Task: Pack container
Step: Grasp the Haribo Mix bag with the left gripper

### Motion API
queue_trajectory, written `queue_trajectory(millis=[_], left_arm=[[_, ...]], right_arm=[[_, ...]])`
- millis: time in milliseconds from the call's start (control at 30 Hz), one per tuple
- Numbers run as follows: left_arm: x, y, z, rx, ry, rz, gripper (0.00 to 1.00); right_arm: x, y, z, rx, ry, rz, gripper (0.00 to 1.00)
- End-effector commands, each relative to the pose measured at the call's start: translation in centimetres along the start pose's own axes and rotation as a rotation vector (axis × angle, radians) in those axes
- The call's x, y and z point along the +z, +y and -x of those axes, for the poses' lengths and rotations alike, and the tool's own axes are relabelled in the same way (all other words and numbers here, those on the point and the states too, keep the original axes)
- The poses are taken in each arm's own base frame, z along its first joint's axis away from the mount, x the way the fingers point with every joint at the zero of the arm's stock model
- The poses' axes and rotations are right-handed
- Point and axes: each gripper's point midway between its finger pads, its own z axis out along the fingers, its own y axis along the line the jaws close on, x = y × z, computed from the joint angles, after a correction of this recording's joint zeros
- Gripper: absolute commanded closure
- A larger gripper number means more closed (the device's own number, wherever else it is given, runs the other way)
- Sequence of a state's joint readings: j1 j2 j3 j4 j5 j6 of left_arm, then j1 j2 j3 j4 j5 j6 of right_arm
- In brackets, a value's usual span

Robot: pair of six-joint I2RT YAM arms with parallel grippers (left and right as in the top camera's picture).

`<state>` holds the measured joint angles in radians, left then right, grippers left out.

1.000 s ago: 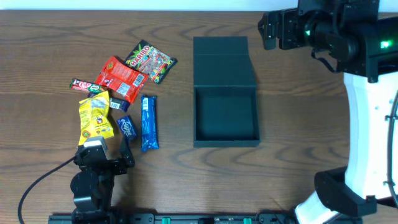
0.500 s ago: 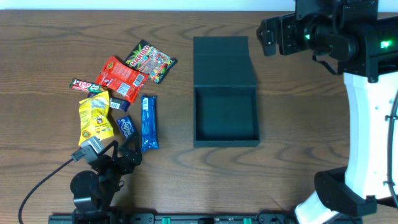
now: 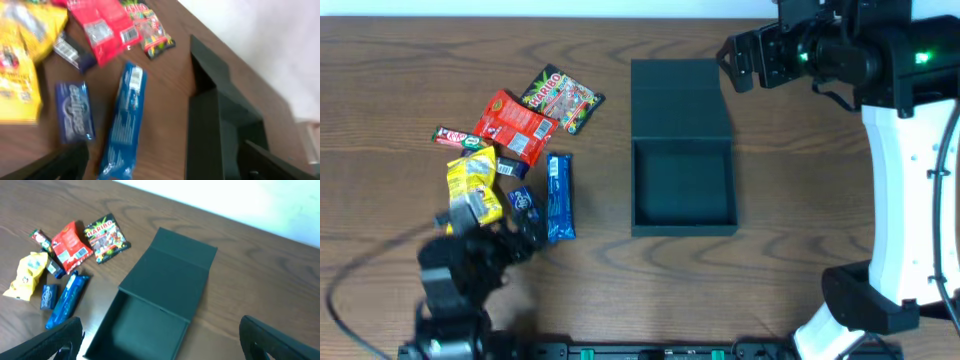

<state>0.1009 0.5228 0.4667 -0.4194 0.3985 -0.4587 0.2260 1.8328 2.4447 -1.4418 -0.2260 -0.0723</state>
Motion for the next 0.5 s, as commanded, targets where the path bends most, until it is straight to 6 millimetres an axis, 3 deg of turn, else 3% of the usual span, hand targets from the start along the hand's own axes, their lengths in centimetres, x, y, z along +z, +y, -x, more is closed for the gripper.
queue_trajectory(millis=[0, 100, 233, 267, 367, 467], left_arm=[[1.0, -0.4, 3.5, 0.185, 0.048, 0.094, 0.04], [3.7, -0.7, 5.8, 0.248, 0.177, 0.14, 0.04], [8.8, -1.4, 8.1, 0.359, 0.315, 0.179, 0.04], [10.9, -1.8, 8.6, 0.413, 0.343, 0.191, 0.04], [15.0, -2.8, 9.1, 0.498, 0.381, 0.215, 0.05], [19.4, -3.6, 8.4, 0.534, 0.437, 0.197, 0.05]], right_arm=[[0.2, 0.0, 0.4, -0.02, -0.012, -0.002, 0.01], [0.1, -0.4, 0.6, -0.029, -0.021, -0.024, 0.01], [0.2, -1.1, 0.6, -0.036, -0.019, -0.04, 0.01], [0.2, -1.6, 0.5, -0.033, -0.018, -0.054, 0.01], [0.5, -2.9, 0.5, -0.02, -0.015, -0.075, 0.01], [1.1, -4.6, 0.4, 0.009, -0.006, -0.098, 0.01]])
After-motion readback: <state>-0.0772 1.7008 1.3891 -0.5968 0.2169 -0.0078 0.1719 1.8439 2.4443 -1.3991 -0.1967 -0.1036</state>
